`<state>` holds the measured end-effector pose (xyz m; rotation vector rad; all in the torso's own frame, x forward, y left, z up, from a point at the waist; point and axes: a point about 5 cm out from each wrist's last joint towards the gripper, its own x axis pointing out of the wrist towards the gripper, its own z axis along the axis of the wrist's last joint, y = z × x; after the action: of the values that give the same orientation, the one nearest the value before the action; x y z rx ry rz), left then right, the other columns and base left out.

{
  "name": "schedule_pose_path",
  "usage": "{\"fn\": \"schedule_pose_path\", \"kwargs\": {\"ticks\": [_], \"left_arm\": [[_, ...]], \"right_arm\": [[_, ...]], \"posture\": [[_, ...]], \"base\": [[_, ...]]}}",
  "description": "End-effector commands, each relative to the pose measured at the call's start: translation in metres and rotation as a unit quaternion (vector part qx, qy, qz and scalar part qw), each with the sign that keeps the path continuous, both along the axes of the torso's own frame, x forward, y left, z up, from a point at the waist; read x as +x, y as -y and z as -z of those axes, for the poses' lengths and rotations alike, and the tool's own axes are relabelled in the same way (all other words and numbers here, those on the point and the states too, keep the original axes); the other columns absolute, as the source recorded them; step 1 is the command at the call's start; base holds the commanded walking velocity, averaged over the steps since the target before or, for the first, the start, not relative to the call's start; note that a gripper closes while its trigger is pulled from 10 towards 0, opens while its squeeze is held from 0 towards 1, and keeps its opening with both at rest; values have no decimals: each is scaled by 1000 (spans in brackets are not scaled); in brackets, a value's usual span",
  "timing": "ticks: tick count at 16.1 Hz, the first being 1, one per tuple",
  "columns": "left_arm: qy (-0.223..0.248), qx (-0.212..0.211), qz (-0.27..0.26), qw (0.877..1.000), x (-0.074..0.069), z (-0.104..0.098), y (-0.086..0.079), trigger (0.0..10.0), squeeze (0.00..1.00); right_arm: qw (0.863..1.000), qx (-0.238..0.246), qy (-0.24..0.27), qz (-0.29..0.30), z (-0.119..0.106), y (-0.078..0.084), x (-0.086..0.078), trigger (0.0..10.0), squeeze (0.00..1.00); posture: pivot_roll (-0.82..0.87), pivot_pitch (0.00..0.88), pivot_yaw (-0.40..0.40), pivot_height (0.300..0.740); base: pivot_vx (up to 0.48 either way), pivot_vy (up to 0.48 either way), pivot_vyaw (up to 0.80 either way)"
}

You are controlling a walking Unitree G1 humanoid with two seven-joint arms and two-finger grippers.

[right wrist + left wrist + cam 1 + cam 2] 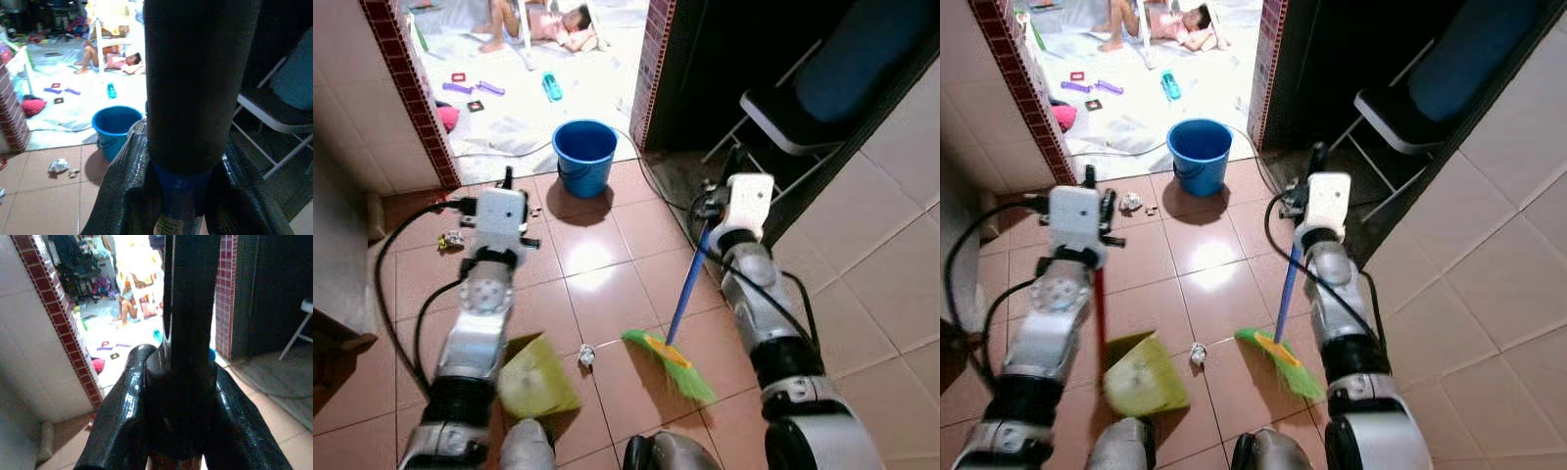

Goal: Sweep floor

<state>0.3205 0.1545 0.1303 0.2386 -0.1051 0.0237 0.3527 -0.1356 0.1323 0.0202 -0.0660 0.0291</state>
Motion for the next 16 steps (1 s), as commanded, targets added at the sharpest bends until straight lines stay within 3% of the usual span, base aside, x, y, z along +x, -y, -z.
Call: {"fn": "schedule_pose_path", "kwargs": {"ticks": [1,6,10,13,16], "left_arm": [[38,-2,13,999,8,-8,12,10000,0],[5,-34,52,998,16,19,41,10000,0],[-13,-31,90,995,18,31,61,10000,0],[-10,-18,106,994,19,32,74,10000,0],[-28,-36,114,992,16,43,78,10000,0]], "right_arm": [[1000,8,24,12,-15,6,6,10000,0],[999,5,39,23,-27,13,14,10000,0],[997,-46,59,30,-31,21,18,10000,0],[992,-81,88,23,-40,17,23,10000,0],[993,-47,105,28,-45,2,27,10000,0]], "posture": [[-50,76,-91,740],[-78,63,-91,740],[-68,66,-103,740],[-71,75,-99,740],[-78,88,-86,740]], "base": [[0,0,0],[0,0,0],[0,0,0],[0,0,0],[0,0,0]]}}
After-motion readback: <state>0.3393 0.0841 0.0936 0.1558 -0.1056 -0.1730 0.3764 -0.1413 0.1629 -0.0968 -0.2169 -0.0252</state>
